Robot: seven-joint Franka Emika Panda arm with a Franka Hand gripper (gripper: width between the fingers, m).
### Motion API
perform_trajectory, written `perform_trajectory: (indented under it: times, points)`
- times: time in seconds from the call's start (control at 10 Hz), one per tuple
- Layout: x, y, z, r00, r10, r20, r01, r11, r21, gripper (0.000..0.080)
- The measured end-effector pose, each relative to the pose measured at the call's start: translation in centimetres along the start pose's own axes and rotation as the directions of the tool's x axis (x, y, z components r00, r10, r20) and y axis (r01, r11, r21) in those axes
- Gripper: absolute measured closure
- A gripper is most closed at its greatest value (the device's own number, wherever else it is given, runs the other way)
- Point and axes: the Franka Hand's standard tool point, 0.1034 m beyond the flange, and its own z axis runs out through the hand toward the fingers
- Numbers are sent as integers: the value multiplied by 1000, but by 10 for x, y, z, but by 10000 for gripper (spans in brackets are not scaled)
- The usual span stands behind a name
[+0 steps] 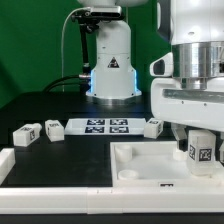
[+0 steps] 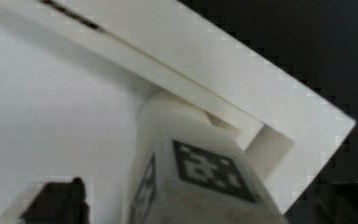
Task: Assemble one leg
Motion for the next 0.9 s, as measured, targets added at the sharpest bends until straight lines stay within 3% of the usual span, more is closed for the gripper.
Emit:
perform_trajectory:
  times: [0.3,0.5,0.7,0.9]
  points:
    - [-4,-2,0,953,-303,2,303,953,1,151]
    - [-1,0,0,822,-570,2,570,821,-9,151]
    - [0,1,1,691,-722,1,722,691,-23,151]
    - [2,2,1,613,-790,3,790,612,-33,151]
